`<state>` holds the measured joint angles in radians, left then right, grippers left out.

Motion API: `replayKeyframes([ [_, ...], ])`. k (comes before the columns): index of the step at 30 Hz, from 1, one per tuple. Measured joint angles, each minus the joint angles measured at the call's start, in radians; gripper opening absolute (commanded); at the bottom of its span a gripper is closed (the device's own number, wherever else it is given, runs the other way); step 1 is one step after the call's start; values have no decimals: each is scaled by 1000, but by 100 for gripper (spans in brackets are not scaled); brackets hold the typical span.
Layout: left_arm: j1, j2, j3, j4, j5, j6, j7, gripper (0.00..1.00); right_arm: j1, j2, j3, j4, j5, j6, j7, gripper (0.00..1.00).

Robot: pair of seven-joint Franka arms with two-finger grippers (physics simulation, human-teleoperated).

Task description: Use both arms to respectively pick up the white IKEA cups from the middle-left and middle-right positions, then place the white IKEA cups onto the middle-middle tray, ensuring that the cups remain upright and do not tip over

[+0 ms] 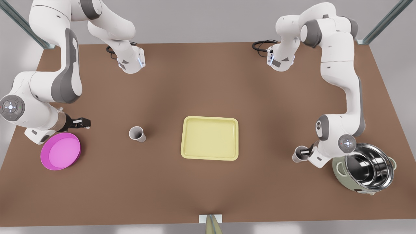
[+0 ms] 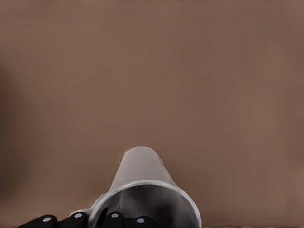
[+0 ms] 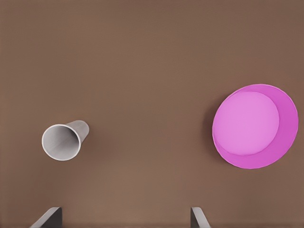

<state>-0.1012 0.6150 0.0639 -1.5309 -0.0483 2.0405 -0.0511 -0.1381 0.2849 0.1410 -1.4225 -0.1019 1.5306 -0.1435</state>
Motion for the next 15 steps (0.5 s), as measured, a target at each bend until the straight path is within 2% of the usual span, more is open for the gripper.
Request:
replayKeyframes([
  [3, -78, -7, -138, 44, 4, -63, -45, 21, -4, 4, 0, -2, 0, -1, 0, 100],
  [6, -230, -4, -189, 52, 14, -99, -129, 21, 74, 41, 9, -8, 4, 6, 1, 100],
  [8, -270, 18, -231, 52, 12, -82, -198, 21, 114, 101, 10, -25, 12, 40, 5, 100],
  [12, -291, 67, -274, 51, 11, 5, -336, 21, 166, 144, 11, -175, 20, 212, 26, 100],
  [15, -298, 93, -286, 48, 9, 67, -422, 21, 132, 118, 12, -377, 22, 401, 38, 100],
])
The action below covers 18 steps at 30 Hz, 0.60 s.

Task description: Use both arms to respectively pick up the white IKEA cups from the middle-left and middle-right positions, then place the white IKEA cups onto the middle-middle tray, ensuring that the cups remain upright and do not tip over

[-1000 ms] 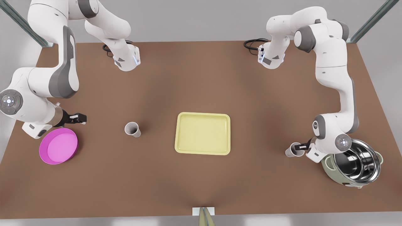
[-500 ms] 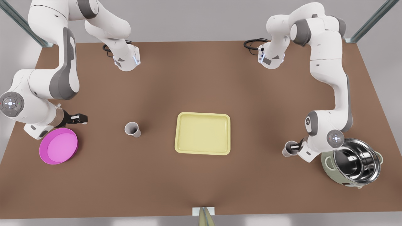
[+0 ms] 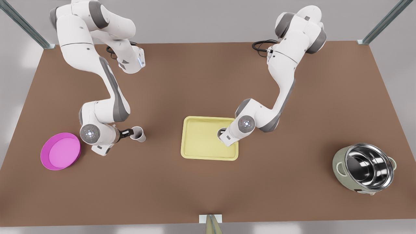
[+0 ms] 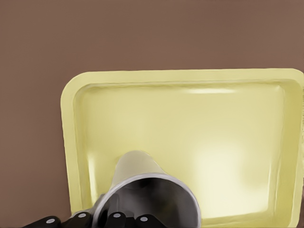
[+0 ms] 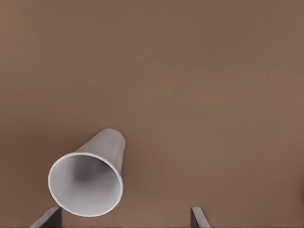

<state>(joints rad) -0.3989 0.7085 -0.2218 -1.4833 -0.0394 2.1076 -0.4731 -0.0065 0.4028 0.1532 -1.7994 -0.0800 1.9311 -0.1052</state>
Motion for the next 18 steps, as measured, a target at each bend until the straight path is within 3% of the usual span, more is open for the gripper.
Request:
replayKeyframes([
  [1, -1, 7, -3, 0, 0, 17, -26, 21, -9, -18, 0, -66, 0, 64, 3, 100],
  [2, -1, 11, -5, 0, -1, 31, -50, 28, -17, -30, 0, -115, 1, 122, 6, 100],
  [5, 0, 22, -10, -1, -24, 70, -98, 100, -29, -59, 4, -242, 0, 283, 15, 100],
  [13, 23, -1, -11, -8, -25, 76, -188, 100, -19, -60, 25, -317, 19, 487, 32, 100],
  [18, 79, -94, -9, 60, 24, -70, -252, 100, -21, -57, 30, -356, 23, 527, 39, 100],
])
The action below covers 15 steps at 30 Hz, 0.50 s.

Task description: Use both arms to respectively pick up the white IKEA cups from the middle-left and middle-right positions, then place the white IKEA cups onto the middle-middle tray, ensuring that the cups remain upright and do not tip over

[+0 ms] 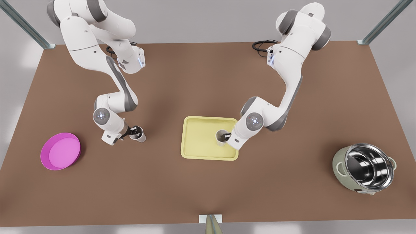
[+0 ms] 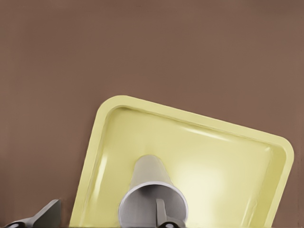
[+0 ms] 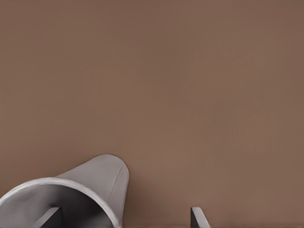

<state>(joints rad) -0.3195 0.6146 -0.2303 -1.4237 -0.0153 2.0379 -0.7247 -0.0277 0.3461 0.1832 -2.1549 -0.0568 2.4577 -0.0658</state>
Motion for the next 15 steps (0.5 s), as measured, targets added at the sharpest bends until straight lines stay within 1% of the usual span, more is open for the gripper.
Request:
replayKeyframes([
  [2, 99, -33, 0, 238, 65, -190, 11, 100, -2, 10, 1, -3, 1, 8, 3, 100],
  [3, 163, -45, 3, 320, 100, -280, 37, 100, -3, 13, 1, -3, 1, 10, 3, 82],
  [4, 202, -105, 20, 309, 143, -352, 75, 100, -3, 16, 1, -4, 2, 12, 4, 64],
  [5, 218, -203, 41, 204, 177, -387, 115, 100, -4, 18, 1, -4, 3, 14, 2, 50],
  [6, 225, -259, 52, 139, 200, -415, 152, 100, -3, 19, 1, -4, 4, 15, 0, 40],
  [7, 231, -285, 57, 109, 211, -441, 187, 100, -3, 19, 0, -3, 7, 16, -3, 34],
  [8, 236, -300, 60, 94, 219, -468, 220, 100, -1, 20, 0, -1, 13, 17, -9, 25],
  [9, 240, -312, 62, 88, 226, -504, 252, 100, 0, 20, 1, 4, 21, 15, -18, 21],
  [13, 308, -320, 61, 164, 218, -590, 363, 100, 4, 18, 4, 44, 14, -7, -27, 21],
  [15, 323, -323, 61, 172, 209, -619, 411, 100, 1, 16, 27, 88, 11, -28, -30, 21],
])
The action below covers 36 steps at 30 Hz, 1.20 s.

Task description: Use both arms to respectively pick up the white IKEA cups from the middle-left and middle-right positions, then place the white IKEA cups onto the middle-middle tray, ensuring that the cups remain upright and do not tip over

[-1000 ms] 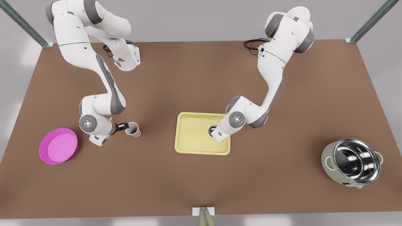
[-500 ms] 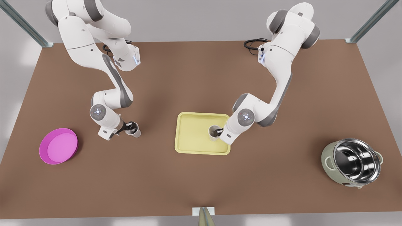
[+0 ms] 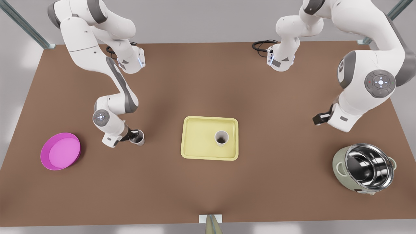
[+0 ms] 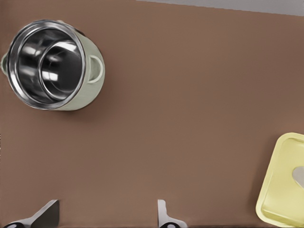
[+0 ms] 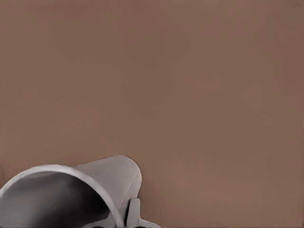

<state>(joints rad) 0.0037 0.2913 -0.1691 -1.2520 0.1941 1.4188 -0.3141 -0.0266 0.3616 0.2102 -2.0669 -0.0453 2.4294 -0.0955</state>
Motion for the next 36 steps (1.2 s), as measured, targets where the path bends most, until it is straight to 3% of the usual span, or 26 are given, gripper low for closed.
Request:
replayKeyframes([
  [5, 4, 2, -3, -1, -40, -66, 97, 100, 77, 27, 106, 168, 57, -72, 8, 21],
  [15, 46, 30, -2, -7, -83, -63, 226, 100, 349, 240, 113, 395, 97, -73, 160, 21],
  [23, 46, 46, -2, -8, -88, -67, 289, 100, 373, 331, 113, 406, 98, -20, 261, 21],
  [24, 47, 46, -2, -8, -88, -67, 295, 100, 373, 336, 113, 407, 97, -16, 271, 90],
  [25, 47, 46, -2, -8, -88, -68, 301, 100, 372, 338, 113, 407, 96, -13, 281, 100],
  [33, 47, 45, -2, -8, -87, -71, 337, 100, 352, 323, 117, 404, 93, -5, 342, 100],
  [36, 46, 44, -2, -8, -86, -71, 347, 100, 295, 277, 158, 404, 93, -36, 357, 100],
])
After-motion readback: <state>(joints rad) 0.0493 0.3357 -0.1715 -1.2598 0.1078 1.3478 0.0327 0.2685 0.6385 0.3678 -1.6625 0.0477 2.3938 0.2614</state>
